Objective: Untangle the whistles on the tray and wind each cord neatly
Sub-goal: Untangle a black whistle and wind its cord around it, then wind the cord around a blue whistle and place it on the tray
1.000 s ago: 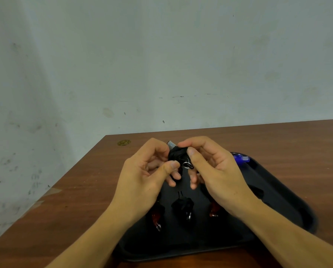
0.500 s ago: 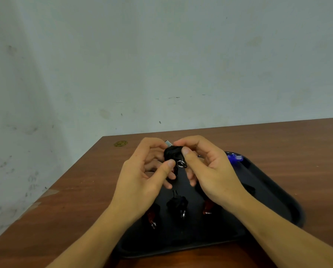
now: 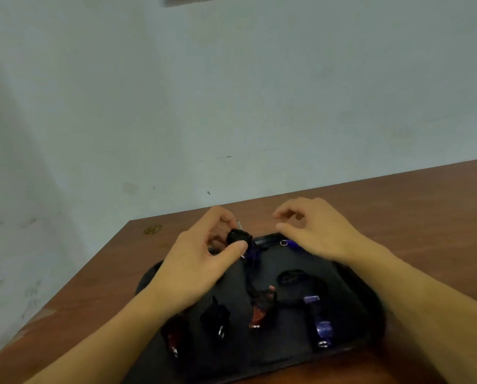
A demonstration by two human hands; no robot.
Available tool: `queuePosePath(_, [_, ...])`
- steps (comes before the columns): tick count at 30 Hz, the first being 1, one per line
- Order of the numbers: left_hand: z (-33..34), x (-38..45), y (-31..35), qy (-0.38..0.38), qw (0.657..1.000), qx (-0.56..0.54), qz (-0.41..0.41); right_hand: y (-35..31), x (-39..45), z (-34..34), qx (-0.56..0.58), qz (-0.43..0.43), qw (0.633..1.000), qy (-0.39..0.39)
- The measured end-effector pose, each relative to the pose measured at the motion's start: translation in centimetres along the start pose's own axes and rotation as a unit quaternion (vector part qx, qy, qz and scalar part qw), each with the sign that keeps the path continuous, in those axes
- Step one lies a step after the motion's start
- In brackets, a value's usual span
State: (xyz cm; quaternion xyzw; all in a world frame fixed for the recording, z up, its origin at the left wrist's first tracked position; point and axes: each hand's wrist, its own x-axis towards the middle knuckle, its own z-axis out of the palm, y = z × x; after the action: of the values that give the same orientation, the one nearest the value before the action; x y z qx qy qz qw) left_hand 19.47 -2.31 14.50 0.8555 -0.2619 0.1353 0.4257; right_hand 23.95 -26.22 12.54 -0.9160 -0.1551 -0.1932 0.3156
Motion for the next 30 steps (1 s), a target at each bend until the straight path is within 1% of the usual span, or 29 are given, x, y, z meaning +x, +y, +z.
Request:
queuePosePath(2, [1.3,1.0,0.6,-0.027,0.997,0.067,0.004,2.5,-0.9,-0.1,-0.058,0.013,0.998,-0.028])
queuePosePath(5, [2.7,2.9,1.3,-0.055,0.988,0.145,0.013,4.1,-1.8,0.3,-0.056,0.026,0.995,-0.079])
queuePosePath(7, [3.6,4.3,1.7,-0.055,0.978,0.200,0.017,4.7,-1.7,0.4,-0.044,0.028,0.994,-0.092])
queuePosePath(9, [4.8,5.5,2.0,-0.058,0.965,0.257,0.015,5.4,-1.5,0.5,-0.029,0.034,0.995,-0.085])
queuePosePath(12, [6.4,6.8,2.1,-0.104,0.935,0.338,0.015,5.7,-1.3,0.8,-0.038,0.032,0.997,-0.059])
queuePosePath(14, [7.2,7.4,1.8,-0.127,0.922,0.365,0.011,5.7,-1.2,0.7,-0.052,0.038,0.997,-0.045])
queuePosePath(17, [7.8,7.9,1.3,-0.124,0.914,0.386,0.002,5.6,-1.3,0.5,-0.065,0.043,0.997,-0.022])
queuePosePath(18, [8.0,8.1,1.1,-0.120,0.913,0.389,0.000,5.4,-1.3,0.4,-0.051,0.046,0.998,-0.002])
queuePosePath(20, [8.3,8.2,0.8,-0.119,0.912,0.393,-0.004,5.4,-1.3,0.0,0.027,0.072,0.995,0.061])
queuePosePath(22, [8.7,8.2,0.4,-0.124,0.908,0.400,-0.009,5.6,-1.1,-0.3,0.119,0.107,0.980,0.120])
queuePosePath(24, [9.2,8.2,0.1,-0.125,0.906,0.405,-0.013,6.1,-1.1,-0.4,0.183,0.130,0.961,0.163])
queuePosePath(27, [9.9,8.2,-0.3,-0.126,0.905,0.405,-0.017,6.4,-1.1,-0.5,0.261,0.142,0.935,0.194])
queuePosePath(30, [10.3,8.2,-0.5,-0.119,0.900,0.419,-0.001,6.2,-1.1,-0.7,0.300,0.146,0.919,0.210])
